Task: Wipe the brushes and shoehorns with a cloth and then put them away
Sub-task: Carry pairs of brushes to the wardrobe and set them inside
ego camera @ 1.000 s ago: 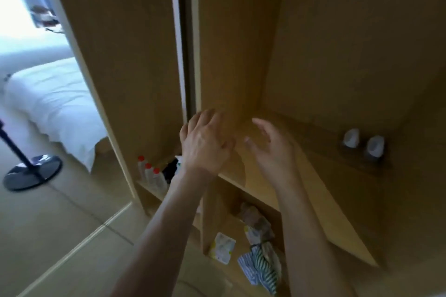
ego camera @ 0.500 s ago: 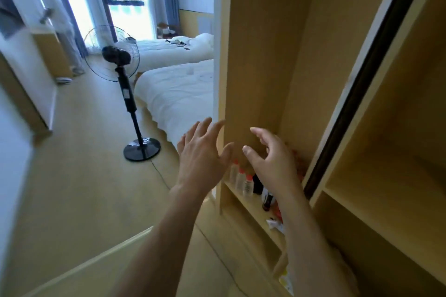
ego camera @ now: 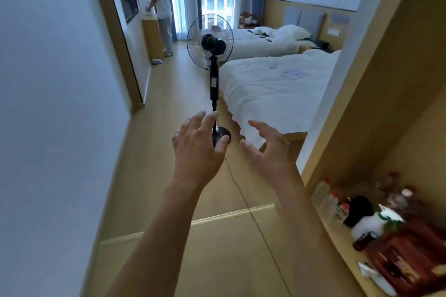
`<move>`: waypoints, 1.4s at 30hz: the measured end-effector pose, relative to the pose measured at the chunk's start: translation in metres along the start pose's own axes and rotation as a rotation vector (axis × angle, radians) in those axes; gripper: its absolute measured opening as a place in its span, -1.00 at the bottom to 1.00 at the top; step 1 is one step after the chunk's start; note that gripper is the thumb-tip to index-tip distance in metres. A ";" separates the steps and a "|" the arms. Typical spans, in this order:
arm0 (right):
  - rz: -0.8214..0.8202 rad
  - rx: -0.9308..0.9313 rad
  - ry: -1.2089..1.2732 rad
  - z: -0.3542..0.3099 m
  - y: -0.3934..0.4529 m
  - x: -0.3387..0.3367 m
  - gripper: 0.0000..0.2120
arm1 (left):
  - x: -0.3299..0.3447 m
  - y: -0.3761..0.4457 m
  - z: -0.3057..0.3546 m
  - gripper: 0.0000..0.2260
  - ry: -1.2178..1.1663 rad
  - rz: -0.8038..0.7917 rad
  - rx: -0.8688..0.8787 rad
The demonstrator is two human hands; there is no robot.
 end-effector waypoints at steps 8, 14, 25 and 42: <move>-0.149 -0.091 0.095 -0.011 0.098 0.097 -0.48 | -0.004 0.076 -0.084 -0.50 0.080 0.068 -0.144; -0.243 -0.130 0.162 -0.010 0.210 0.152 -0.45 | 0.010 0.175 -0.125 -0.48 0.139 0.137 -0.220; -0.344 -0.164 0.112 -0.005 0.380 0.220 -0.34 | 0.047 0.334 -0.178 -0.46 0.211 0.185 -0.276; -0.325 -0.090 0.060 -0.045 0.636 0.415 -0.33 | 0.072 0.611 -0.379 -0.46 0.159 0.102 -0.244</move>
Point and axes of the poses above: each hand's wrist, its own y-axis towards the middle knuckle, its own x-axis out of the palm, z = x × y, the point moved 5 cm from there along y, towards the middle knuckle, and after that the axes turned 6 degrees about -y, right-handed, at the moved point
